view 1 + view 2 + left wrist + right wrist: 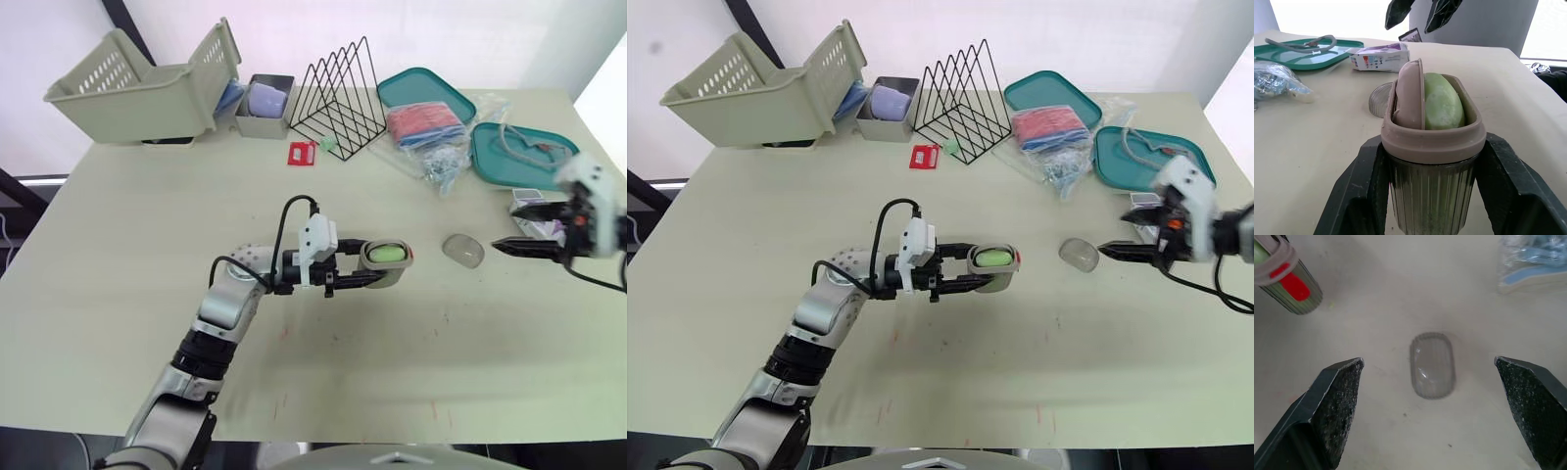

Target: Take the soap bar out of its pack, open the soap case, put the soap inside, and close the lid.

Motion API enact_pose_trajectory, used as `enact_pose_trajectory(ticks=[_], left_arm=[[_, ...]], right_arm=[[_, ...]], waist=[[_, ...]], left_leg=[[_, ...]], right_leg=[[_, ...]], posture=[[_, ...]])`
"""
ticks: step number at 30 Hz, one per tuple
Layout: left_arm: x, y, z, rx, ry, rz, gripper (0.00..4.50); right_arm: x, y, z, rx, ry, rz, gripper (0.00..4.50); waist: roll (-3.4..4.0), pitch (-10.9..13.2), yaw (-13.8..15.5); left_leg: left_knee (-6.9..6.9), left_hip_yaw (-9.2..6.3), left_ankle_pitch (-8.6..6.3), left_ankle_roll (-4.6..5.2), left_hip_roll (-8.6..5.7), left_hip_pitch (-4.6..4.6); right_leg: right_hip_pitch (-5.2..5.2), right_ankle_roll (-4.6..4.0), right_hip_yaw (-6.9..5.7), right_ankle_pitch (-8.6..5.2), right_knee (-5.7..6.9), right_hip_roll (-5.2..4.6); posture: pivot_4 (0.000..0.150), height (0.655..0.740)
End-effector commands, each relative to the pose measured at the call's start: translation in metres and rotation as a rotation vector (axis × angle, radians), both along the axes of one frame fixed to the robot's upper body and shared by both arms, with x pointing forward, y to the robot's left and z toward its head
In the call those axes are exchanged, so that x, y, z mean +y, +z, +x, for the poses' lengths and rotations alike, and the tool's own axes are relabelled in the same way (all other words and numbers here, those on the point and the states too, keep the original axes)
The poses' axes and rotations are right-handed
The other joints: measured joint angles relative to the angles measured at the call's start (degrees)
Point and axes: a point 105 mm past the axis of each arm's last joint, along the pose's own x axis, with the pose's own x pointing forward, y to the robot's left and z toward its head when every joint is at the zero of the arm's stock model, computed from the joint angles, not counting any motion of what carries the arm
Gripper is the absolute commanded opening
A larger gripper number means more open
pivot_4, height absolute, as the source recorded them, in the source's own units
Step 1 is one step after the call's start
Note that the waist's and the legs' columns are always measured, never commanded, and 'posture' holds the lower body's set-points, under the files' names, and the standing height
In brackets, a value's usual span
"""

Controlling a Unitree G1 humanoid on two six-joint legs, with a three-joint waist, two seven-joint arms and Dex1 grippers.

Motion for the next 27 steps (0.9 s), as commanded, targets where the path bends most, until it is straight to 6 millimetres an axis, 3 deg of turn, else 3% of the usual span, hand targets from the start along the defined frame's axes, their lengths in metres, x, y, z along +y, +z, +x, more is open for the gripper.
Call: enact_pose_trajectory(ticks=[1, 5, 15, 27], left_arm=[[-0.007, 0.005, -0.005, -0.054, -0.022, -0.016, 1.97], [-0.009, 0.003, -0.004, -0.068, -0.019, -0.009, 1.97], [-0.016, 0.003, -0.003, -0.091, -0.02, -0.006, 1.97], [-0.015, 0.004, -0.004, -0.095, -0.019, -0.006, 1.97]], right_arm=[[0.007, -0.014, 0.006, 0.066, 0.01, -0.072, 4.5], [0.005, -0.031, 0.017, 0.082, 0.009, -0.175, 4.5], [0.012, -0.041, 0.038, 0.076, 0.036, -0.233, 4.5], [0.01, -0.05, 0.042, 0.074, 0.037, -0.249, 4.5]], waist=[[-0.01, 0.0, 0.17], [0.01, 0.0, 0.9], [0.02, 0.01, 0.97], [0.02, 0.01, 0.96]], left_leg=[[0.0, -0.01, 0.0, 0.0, 0.0, -0.03], [0.0, -0.1, 0.0, 0.0, -0.01, -0.08], [0.0, -0.08, 0.0, 0.0, -0.01, -0.09], [0.01, -0.08, 0.0, 0.0, -0.01, -0.09]], right_leg=[[-0.01, 0.0, -0.01, 0.0, -0.01, 0.0], [-0.03, 0.0, -0.12, 0.0, -0.01, -0.01], [-0.09, -0.01, -0.1, 0.0, 0.04, 0.0], [-0.09, -0.01, -0.1, 0.01, 0.04, 0.0]], posture=[[0.15, 0.74], [0.15, 0.74], [0.15, 0.74], [0.15, 0.74]])
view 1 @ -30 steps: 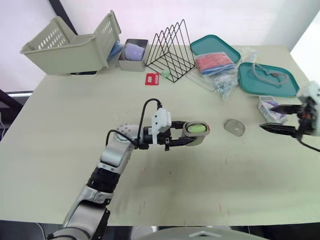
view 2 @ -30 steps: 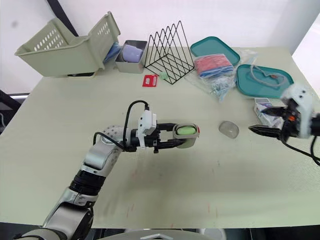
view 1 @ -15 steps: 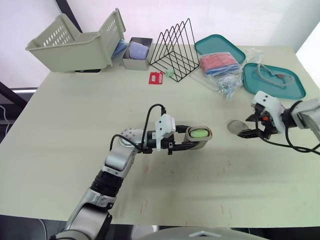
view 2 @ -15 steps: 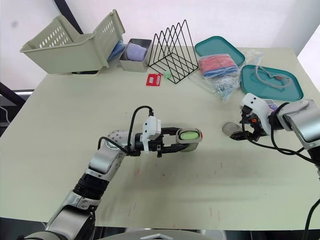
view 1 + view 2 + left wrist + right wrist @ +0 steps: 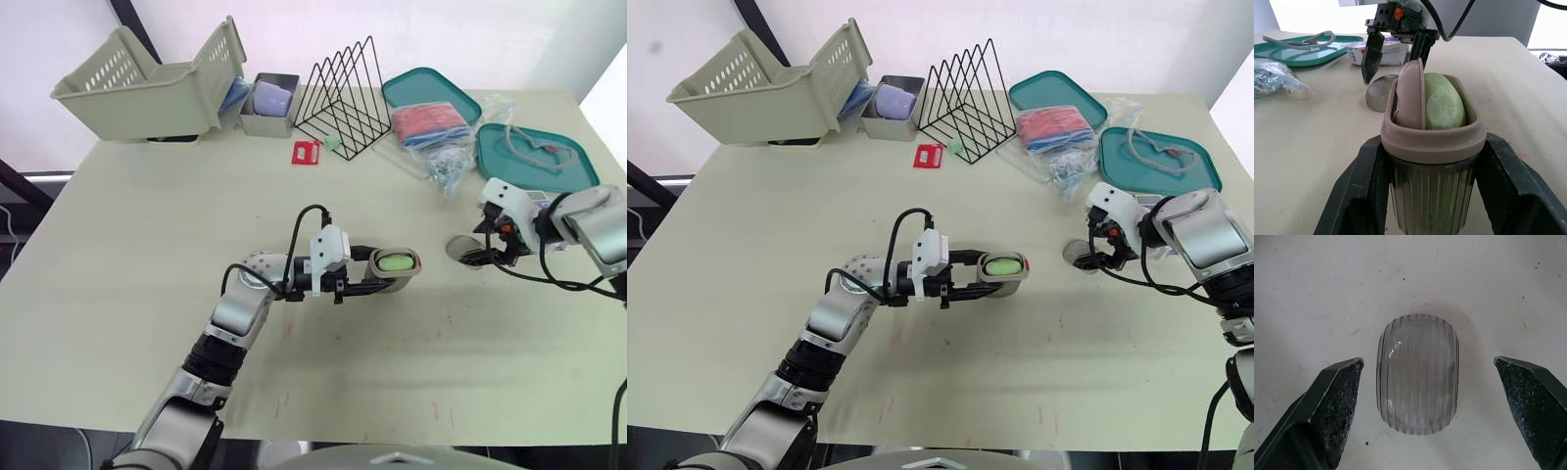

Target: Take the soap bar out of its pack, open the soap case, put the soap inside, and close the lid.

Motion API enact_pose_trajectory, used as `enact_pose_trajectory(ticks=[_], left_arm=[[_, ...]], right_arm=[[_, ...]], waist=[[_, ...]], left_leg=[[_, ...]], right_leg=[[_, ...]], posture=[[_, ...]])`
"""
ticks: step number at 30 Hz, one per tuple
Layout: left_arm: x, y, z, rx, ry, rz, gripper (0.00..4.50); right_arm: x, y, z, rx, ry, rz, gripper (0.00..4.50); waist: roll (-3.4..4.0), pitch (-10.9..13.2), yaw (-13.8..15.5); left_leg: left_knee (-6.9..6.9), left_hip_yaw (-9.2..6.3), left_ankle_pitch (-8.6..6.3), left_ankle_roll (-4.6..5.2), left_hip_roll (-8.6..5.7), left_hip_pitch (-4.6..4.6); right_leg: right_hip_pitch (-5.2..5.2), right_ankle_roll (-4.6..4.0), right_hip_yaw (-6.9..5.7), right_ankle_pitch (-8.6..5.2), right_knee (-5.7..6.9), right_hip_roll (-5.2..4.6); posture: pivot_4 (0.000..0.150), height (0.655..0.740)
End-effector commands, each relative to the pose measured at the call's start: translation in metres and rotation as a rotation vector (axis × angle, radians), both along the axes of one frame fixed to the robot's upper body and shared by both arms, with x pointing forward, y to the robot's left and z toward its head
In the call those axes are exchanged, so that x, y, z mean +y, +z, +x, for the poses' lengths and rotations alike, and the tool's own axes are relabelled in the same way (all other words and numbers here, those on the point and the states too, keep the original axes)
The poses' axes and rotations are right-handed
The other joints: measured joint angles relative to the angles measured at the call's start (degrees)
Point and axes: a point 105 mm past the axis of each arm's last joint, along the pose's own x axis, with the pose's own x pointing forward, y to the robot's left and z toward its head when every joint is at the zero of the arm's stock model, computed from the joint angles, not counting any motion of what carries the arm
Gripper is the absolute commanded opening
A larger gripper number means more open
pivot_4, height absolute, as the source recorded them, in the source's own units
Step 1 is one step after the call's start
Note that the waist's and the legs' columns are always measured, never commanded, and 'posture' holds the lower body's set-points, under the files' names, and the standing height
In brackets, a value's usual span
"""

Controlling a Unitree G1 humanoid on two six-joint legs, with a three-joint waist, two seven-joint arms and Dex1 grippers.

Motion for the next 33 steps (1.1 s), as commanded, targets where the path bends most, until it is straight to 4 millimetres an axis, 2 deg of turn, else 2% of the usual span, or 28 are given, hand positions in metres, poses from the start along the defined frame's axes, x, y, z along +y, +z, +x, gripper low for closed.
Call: enact_pose_trajectory(ticks=[1, 23, 25, 27, 33], left_arm=[[-0.0029, 0.0138, -0.0013, -0.054, -0.016, -0.03, 1.97], [-0.0061, 0.0152, -0.0034, -0.045, -0.026, -0.034, 1.97], [-0.0064, 0.0158, -0.0035, -0.044, -0.028, -0.034, 1.97], [-0.0065, 0.0158, -0.0041, -0.043, -0.032, -0.033, 1.97], [-0.0058, 0.0145, -0.0051, -0.038, -0.038, -0.027, 1.97]], right_arm=[[-0.0009, 0.0105, 0.0016, -0.041, 0.003, 0.006, 4.5], [-0.0002, 0.0119, -0.005, -0.038, -0.006, 0.026, 4.5], [-0.0005, 0.0121, -0.0055, -0.036, -0.006, 0.026, 4.0], [-0.0017, 0.0124, -0.0063, -0.035, -0.006, 0.024, 3.31], [-0.0036, 0.0149, -0.0084, -0.037, -0.01, 0.021, 3.31]], waist=[[0.0, 0.0, 0.0], [0.0, 0.0, 0.02], [0.0, 0.0, 0.02], [0.0, 0.0, 0.02], [0.0, 0.0, 0.02]], left_leg=[[0.0, 0.0, 0.0, 0.0, 0.0, 0.0], [0.0, 0.0, 0.0, 0.0, 0.0, 0.0], [0.0, 0.0, 0.0, 0.0, 0.0, -0.01], [0.0, 0.0, 0.0, 0.0, 0.0, -0.01], [0.0, 0.0, 0.0, 0.0, 0.0, 0.0]], right_leg=[[0.0, 0.0, 0.0, 0.0, 0.0, 0.0], [0.0, 0.0, 0.0, 0.0, 0.0, 0.0], [0.0, 0.0, 0.0, 0.0, 0.0, 0.0], [0.0, 0.0, 0.0, 0.0, -0.01, 0.0], [0.0, 0.0, 0.0, 0.0, 0.0, 0.0]], posture=[[0.15, 0.74], [0.15, 0.74], [0.15, 0.74], [0.15, 0.74], [0.15, 0.74]])
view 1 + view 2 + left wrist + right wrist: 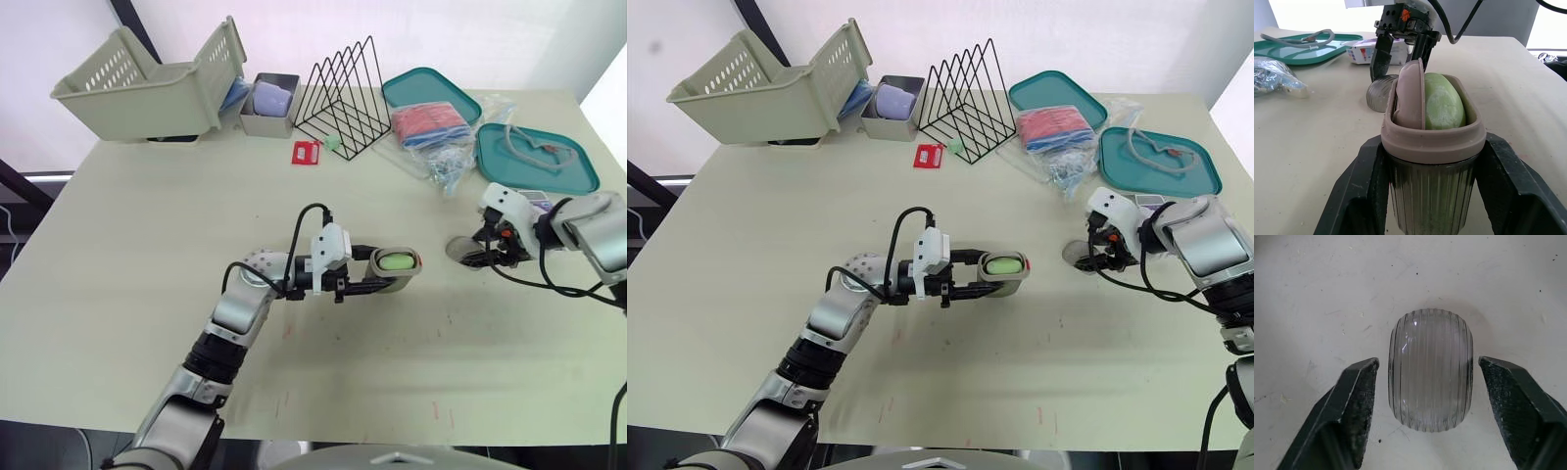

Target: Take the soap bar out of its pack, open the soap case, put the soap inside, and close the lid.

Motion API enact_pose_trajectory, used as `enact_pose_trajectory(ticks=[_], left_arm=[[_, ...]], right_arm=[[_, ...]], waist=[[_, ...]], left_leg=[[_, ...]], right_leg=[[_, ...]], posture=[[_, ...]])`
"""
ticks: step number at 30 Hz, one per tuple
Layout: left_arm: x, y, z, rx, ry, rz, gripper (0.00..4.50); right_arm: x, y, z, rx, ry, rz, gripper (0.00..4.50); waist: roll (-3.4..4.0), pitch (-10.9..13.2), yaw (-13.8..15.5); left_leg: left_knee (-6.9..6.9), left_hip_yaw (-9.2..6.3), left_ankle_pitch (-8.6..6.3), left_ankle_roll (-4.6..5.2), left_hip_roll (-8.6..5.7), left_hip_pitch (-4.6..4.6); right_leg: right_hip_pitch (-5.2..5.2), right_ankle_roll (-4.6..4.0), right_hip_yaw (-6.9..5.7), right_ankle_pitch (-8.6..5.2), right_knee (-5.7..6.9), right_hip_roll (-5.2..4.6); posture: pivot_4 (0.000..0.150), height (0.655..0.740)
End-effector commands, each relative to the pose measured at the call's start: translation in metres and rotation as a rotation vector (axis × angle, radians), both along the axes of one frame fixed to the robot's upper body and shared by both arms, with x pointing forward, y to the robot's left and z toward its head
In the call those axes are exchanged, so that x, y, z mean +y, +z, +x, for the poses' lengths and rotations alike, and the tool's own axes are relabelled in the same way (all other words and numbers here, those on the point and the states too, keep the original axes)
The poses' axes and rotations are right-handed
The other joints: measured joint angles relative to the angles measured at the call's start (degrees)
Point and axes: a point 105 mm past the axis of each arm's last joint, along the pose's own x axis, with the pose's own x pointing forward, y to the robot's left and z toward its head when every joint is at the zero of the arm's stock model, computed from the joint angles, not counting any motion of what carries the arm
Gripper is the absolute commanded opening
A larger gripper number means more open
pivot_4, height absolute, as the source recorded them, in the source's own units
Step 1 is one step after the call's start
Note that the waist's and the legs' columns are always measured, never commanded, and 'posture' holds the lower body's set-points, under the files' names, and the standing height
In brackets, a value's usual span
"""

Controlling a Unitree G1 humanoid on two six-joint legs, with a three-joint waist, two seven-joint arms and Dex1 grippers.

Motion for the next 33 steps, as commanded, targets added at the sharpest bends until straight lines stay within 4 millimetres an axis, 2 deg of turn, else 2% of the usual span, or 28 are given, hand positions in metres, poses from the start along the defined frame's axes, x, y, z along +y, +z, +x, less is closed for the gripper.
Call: enact_pose_trajectory(ticks=[1, 20, 33], left_arm=[[-0.005, 0.0138, -0.006, -0.049, -0.037, -0.033, 1.97], [-0.008, 0.0132, -0.0062, -0.04, -0.04, -0.034, 1.97], [-0.007, 0.0123, -0.0063, -0.035, -0.028, -0.032, 1.97]], right_arm=[[-0.0022, 0.0166, -0.0003, -0.049, 0.0, 0.014, 3.31], [-0.0039, 0.0217, 0.0018, -0.052, 0.0, -0.032, 3.31], [-0.0034, 0.0155, 0.0026, -0.035, 0.009, -0.041, 3.31]], waist=[[0.0, 0.0, 0.0], [0.0, 0.0, -0.01], [0.0, 0.0, 0.0]], left_leg=[[0.0, 0.0, 0.0, 0.0, 0.0, 0.0], [0.0, 0.0, 0.0, 0.0, 0.0, 0.0], [0.0, 0.0, 0.0, 0.0, 0.0, 0.0]], right_leg=[[0.0, 0.0, 0.0, 0.0, 0.0, 0.0], [0.0, 0.0, 0.0, 0.0, 0.0, 0.0], [0.0, 0.0, 0.0, 0.0, 0.0, 0.0]], posture=[[0.15, 0.74], [0.15, 0.74], [0.15, 0.74]])
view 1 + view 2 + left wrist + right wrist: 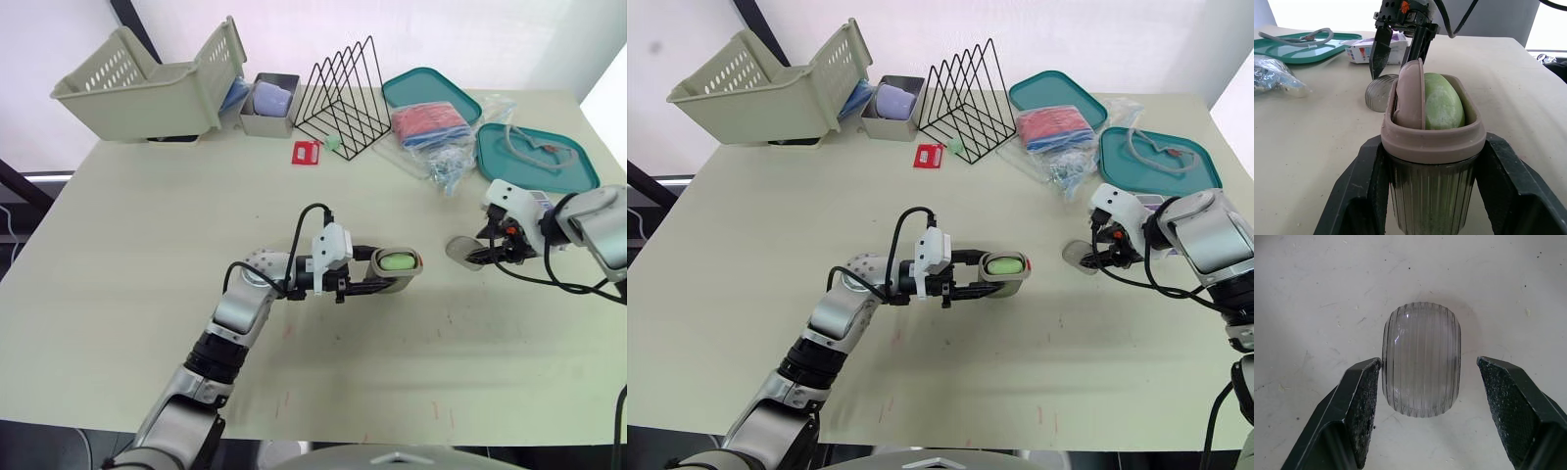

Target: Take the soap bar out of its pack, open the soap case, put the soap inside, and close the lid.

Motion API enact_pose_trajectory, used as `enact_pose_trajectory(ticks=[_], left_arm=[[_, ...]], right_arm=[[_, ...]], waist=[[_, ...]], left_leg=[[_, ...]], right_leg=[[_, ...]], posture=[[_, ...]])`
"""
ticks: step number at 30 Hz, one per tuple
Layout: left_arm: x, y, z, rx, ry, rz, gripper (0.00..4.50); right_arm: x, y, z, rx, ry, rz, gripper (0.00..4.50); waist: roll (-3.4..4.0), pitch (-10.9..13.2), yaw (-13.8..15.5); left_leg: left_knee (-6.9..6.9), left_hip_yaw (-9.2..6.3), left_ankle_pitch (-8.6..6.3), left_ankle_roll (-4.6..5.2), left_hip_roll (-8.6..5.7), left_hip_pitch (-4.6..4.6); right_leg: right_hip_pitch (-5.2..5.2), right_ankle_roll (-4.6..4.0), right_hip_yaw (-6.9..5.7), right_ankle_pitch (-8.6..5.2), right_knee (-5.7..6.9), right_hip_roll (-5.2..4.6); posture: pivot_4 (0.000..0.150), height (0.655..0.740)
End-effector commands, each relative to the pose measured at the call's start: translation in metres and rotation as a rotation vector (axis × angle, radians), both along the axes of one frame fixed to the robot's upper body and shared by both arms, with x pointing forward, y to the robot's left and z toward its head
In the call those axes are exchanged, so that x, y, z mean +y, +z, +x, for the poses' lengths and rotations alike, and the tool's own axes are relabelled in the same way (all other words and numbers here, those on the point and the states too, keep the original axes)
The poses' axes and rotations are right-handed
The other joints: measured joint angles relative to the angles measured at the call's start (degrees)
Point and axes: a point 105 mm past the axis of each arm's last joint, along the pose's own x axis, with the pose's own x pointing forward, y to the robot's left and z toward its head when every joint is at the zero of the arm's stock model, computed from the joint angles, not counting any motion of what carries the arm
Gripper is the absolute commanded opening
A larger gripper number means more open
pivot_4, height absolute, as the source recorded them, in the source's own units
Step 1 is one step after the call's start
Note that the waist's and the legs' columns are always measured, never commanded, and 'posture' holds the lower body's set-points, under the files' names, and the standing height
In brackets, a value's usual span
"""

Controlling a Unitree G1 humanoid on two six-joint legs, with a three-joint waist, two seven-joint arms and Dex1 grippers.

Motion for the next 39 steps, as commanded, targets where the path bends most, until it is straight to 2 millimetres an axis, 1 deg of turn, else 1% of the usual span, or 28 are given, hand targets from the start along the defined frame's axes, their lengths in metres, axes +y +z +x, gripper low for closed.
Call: enact_pose_trajectory(ticks=[1, 8, 10, 11, 12, 13, 21, 24, 26, 28, 30, 32, 36, 39], left_arm=[[-0.006, 0.013, -0.006, -0.044, -0.028, -0.031, 1.97], [-0.006, 0.013, -0.005, -0.046, -0.026, -0.03, 1.97], [-0.006, 0.013, -0.005, -0.046, -0.026, -0.03, 1.97], [-0.006, 0.013, -0.005, -0.046, -0.026, -0.029, 1.97], [-0.006, 0.013, -0.005, -0.046, -0.026, -0.029, 1.97], [-0.006, 0.013, -0.005, -0.046, -0.026, -0.028, 1.97], [-0.006, 0.013, -0.005, -0.044, -0.024, -0.026, 1.97], [-0.006, 0.012, -0.005, -0.042, -0.021, -0.024, 1.97], [-0.005, 0.011, -0.004, -0.042, -0.017, -0.021, 1.97], [-0.004, 0.01, -0.002, -0.043, -0.01, -0.019, 1.97], [-0.004, 0.01, 0.0, -0.045, -0.004, -0.016, 1.97], [-0.003, 0.009, 0.002, -0.047, 0.0, -0.014, 1.97], [-0.004, 0.008, 0.005, -0.048, 0.002, -0.011, 1.97], [-0.005, 0.006, 0.005, -0.048, 0.001, -0.008, 1.97]], right_arm=[[0.0, 0.009, 0.002, -0.031, 0.013, -0.004, 3.31], [0.0, 0.008, 0.001, -0.027, 0.014, -0.002, 3.31], [0.0, 0.008, 0.001, -0.027, 0.013, -0.001, 2.77], [-0.001, 0.008, 0.001, -0.027, 0.012, -0.001, 2.43], [-0.001, 0.008, 0.001, -0.028, 0.012, -0.001, 1.98], [-0.001, 0.008, 0.002, -0.029, 0.013, -0.002, 1.83], [0.0, 0.007, 0.002, -0.032, 0.019, -0.001, 1.83], [0.002, 0.012, 0.004, -0.048, 0.032, 0.017, 1.83], [0.008, 0.024, 0.003, -0.06, 0.072, 0.052, 1.83], [0.016, 0.038, -0.001, -0.069, 0.148, 0.092, 1.83], [0.026, 0.052, -0.009, -0.077, 0.265, 0.132, 1.83], [0.033, 0.062, -0.015, -0.074, 0.344, 0.143, 1.83], [0.053, 0.077, -0.024, -0.089, 0.476, 0.184, 1.83], [0.065, 0.08, -0.032, -0.082, 0.555, 0.199, 1.83]], waist=[[0.0, 0.0, 0.0], [0.0, 0.0, 0.0], [0.0, 0.0, 0.0], [0.0, 0.0, 0.0], [0.0, 0.0, 0.0], [0.0, 0.0, 0.0], [0.0, 0.0, 0.0], [0.0, 0.0, 0.0], [0.0, 0.0, 0.0], [0.0, 0.0, 0.0], [0.05, 0.03, -0.12], [0.11, 0.07, -0.12], [0.11, 0.07, -0.01], [0.11, 0.06, -0.01]], left_leg=[[0.0, 0.0, 0.0, 0.0, 0.0, 0.0], [0.0, 0.0, 0.0, 0.0, 0.0, 0.0], [0.0, 0.0, 0.0, 0.0, 0.0, 0.0], [0.0, 0.0, 0.0, 0.0, 0.0, 0.0], [0.0, 0.0, 0.0, 0.0, 0.0, 0.0], [0.0, 0.0, 0.0, 0.0, 0.0, 0.0], [0.0, 0.0, 0.0, 0.0, 0.0, 0.0], [0.0, 0.0, 0.0, 0.0, 0.0, 0.0], [0.0, 0.0, 0.0, 0.0, 0.0, 0.0], [0.0, 0.0, 0.0, 0.0, 0.0, 0.0], [0.0, 0.01, 0.0, 0.0, 0.0, 0.0], [0.0, 0.0, 0.0, 0.0, 0.0, 0.01], [0.0, -0.02, 0.0, 0.0, 0.0, 0.01], [0.0, -0.03, 0.0, 0.0, 0.0, 0.01]], right_leg=[[0.0, 0.0, 0.0, 0.0, 0.0, 0.0], [0.0, 0.0, 0.0, 0.0, 0.0, 0.0], [0.0, 0.0, 0.0, 0.0, 0.0, 0.0], [0.0, 0.0, 0.0, 0.0, 0.0, 0.0], [0.0, 0.0, 0.0, 0.0, 0.0, 0.0], [0.0, 0.0, 0.0, 0.0, 0.0, 0.0], [0.0, 0.0, 0.0, 0.0, 0.0, 0.0], [0.0, 0.0, 0.0, 0.0, 0.0, 0.0], [0.0, 0.0, 0.0, 0.0, 0.0, 0.0], [0.0, 0.0, 0.0, 0.0, 0.0, 0.0], [0.0, 0.0, 0.0, 0.0, 0.0, 0.0], [-0.01, 0.0, 0.0, 0.0, 0.01, 0.0], [0.0, 0.0, -0.03, 0.0, -0.01, 0.01], [0.01, 0.0, -0.03, 0.0, 0.0, 0.0]], posture=[[0.15, 0.74], [0.15, 0.74], [0.15, 0.74], [0.15, 0.74], [0.15, 0.74], [0.15, 0.74], [0.15, 0.74], [0.15, 0.74], [0.15, 0.74], [0.15, 0.74], [0.15, 0.74], [0.15, 0.74], [0.15, 0.74], [0.15, 0.74]])
